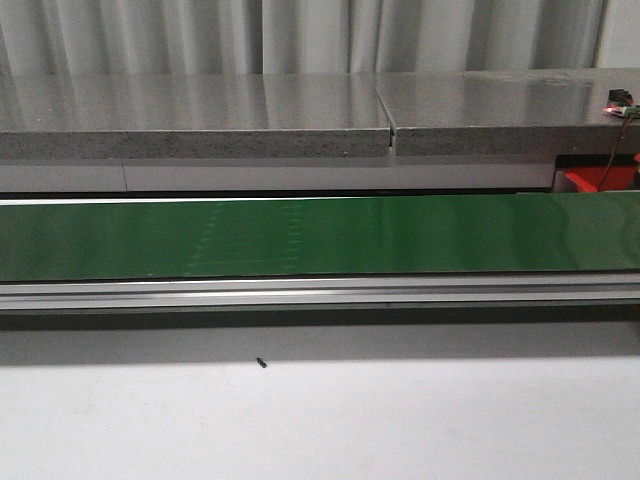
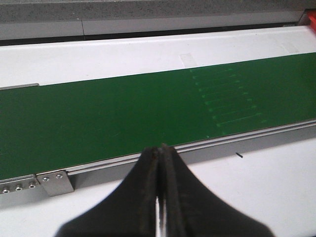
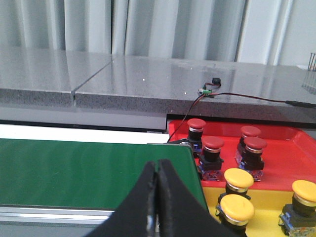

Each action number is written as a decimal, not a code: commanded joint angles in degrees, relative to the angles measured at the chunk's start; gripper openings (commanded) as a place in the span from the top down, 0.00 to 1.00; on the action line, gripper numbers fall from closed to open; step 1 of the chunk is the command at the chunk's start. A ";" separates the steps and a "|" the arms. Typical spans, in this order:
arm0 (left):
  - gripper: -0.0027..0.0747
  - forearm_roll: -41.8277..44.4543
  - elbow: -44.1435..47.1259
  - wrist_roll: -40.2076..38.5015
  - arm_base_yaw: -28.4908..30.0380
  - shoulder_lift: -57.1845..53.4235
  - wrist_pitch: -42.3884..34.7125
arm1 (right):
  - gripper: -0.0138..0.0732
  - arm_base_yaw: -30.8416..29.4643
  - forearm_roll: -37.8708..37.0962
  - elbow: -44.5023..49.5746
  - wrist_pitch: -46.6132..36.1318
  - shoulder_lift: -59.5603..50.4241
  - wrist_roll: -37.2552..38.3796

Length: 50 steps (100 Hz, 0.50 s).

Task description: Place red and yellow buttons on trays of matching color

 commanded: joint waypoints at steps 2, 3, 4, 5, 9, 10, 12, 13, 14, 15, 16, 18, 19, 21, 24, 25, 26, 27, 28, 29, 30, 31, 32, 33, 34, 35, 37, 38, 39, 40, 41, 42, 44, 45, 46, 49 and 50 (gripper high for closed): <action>0.99 -1.35 -1.54 -0.36 -0.43 0.00 -3.20 | 0.91 -0.41 0.01 -0.62 -4.73 -1.74 0.29; 0.99 -1.35 -1.54 -0.36 -0.43 0.00 -3.20 | 0.91 -0.41 0.01 -0.62 -4.73 -1.74 0.29; 0.99 -1.35 -1.54 -0.36 -0.43 0.00 -3.20 | 0.91 -0.41 0.01 -0.62 -4.72 -1.74 0.29; 0.99 -1.35 -1.54 -0.36 -0.43 0.00 -3.20 | 0.91 -0.41 0.01 -0.62 -4.72 -1.67 0.29; 0.99 -1.35 -1.54 -0.36 -0.43 0.00 -3.20 | 0.91 -0.41 0.01 -0.62 -4.72 -1.67 0.29; 0.99 -1.35 -1.54 -0.36 -0.43 0.00 -3.32 | 0.91 -0.41 0.01 -0.62 -4.72 -1.67 0.29; 0.99 -1.35 -1.54 -0.36 -0.43 0.00 -3.32 | 0.91 -0.41 0.01 -0.62 -4.72 -1.67 0.29; 0.99 -1.35 -1.54 -0.36 -0.43 0.00 -3.32 | 0.91 -0.41 0.01 -0.62 -4.72 -1.67 0.29; 0.99 -1.35 -1.54 -0.36 -0.43 0.00 -3.32 | 0.91 -0.41 0.01 -0.62 -4.72 -1.67 0.29; 0.99 -1.35 -1.54 -0.36 -0.43 0.00 -3.32 | 0.91 -0.41 0.01 -0.62 -4.72 -1.67 0.29; 0.99 -1.35 -1.54 -0.36 -0.43 0.00 -3.32 | 0.91 -0.41 0.01 -0.62 -4.72 -1.67 0.29; 0.99 -1.35 -1.54 -0.36 -0.43 0.00 -3.32 | 0.91 -0.41 0.01 -0.62 -4.72 -1.67 0.29; 0.99 -1.35 -1.54 -0.36 -0.43 0.00 -3.32 | 0.91 -0.41 0.01 -0.62 -4.72 -1.67 0.29; 0.99 -1.35 -1.54 -0.36 -0.43 0.00 -3.32 | 0.91 -0.41 0.01 -0.62 -4.72 -1.67 0.29; 0.99 -1.35 -1.54 -0.36 -0.43 0.00 -3.32 | 0.91 -0.41 0.01 -0.62 -4.72 -1.67 0.29; 0.99 -1.35 -1.54 -0.36 -0.43 0.00 -3.32 | 0.91 -0.41 0.01 -0.62 -4.72 -1.67 0.29; 0.99 -1.35 -1.54 -0.36 -0.43 0.00 -3.32 | 0.91 -0.41 0.01 -0.62 -4.72 -1.67 0.29; 0.99 -1.35 -1.54 -0.36 -0.43 0.00 -3.32 | 0.91 -0.41 0.01 -0.68 -4.72 -1.66 0.29; 0.99 -1.35 -1.54 -0.36 -0.43 0.00 -3.32 | 0.91 -0.41 0.06 -0.68 -4.68 -1.66 0.29; 0.99 -1.35 -1.54 -0.36 -0.43 0.00 -3.32 | 0.91 -0.41 0.06 -0.68 -4.82 -1.66 0.29; 0.99 -1.35 -1.54 -0.36 -0.43 0.00 -3.32 | 0.91 -0.41 0.06 -0.68 -4.86 -1.66 0.29; 0.99 -1.35 -1.54 -0.36 -0.43 0.00 -3.32 | 0.91 -0.35 0.06 -0.68 -4.96 -1.66 0.29; 0.99 -1.35 -1.54 -0.36 -0.43 0.00 -3.32 | 0.91 -0.35 0.06 -0.68 -5.02 -1.66 0.29; 0.99 -1.35 -1.54 -0.36 -0.43 0.00 -3.32 | 0.91 -0.35 0.06 -0.68 -5.02 -1.66 0.29; 0.99 -1.35 -1.54 -0.36 -0.43 0.00 -3.32 | 0.91 -0.35 0.06 -0.68 -5.02 -1.66 0.29; 0.99 -1.35 -1.54 -0.36 -0.43 0.00 -3.32 | 0.91 -0.35 0.06 -0.68 -5.02 -1.66 0.29; 0.99 -1.35 -1.54 -0.36 -0.43 0.00 -3.32 | 0.91 -0.35 0.06 -0.68 -5.02 -1.66 0.29; 0.99 -1.35 -1.54 -0.36 -0.43 0.00 -3.32 | 0.91 -0.35 0.06 -0.68 -5.02 -1.66 0.29; 0.99 -1.35 -1.54 -0.36 -0.43 0.00 -3.32 | 0.91 -0.35 0.06 -0.68 -5.02 -1.66 0.29; 0.99 -1.35 -1.54 -0.36 -0.43 0.00 -3.32 | 0.91 -0.35 0.06 -0.68 -5.02 -1.66 0.29; 0.99 -1.35 -1.54 -0.36 -0.43 0.00 -3.32 | 0.91 -0.35 0.06 -0.68 -5.02 -1.66 0.29; 0.99 -1.35 -1.54 -0.36 -0.43 0.00 -3.32 | 0.91 -0.35 0.06 -0.68 -5.02 -1.66 0.29; 0.99 -1.35 -1.54 -0.36 -0.43 0.00 -3.32 | 0.91 -0.35 0.06 -0.68 -5.02 -1.66 0.29; 0.99 -1.35 -1.54 -0.36 -0.43 0.00 -3.32 | 0.91 -0.35 0.06 -0.68 -5.02 -1.66 0.24; 0.99 -1.35 -1.54 -0.36 -0.43 0.00 -3.32 | 0.91 -0.35 0.06 -0.68 -5.02 -1.66 0.24; 0.99 -1.35 -1.54 -0.36 -0.43 0.00 -3.32 | 0.91 -0.35 0.06 -0.68 -5.02 -1.66 0.24; 0.99 -1.35 -1.54 -0.36 -0.43 0.00 -3.32 | 0.91 -0.35 0.06 -0.68 -5.02 -1.66 0.24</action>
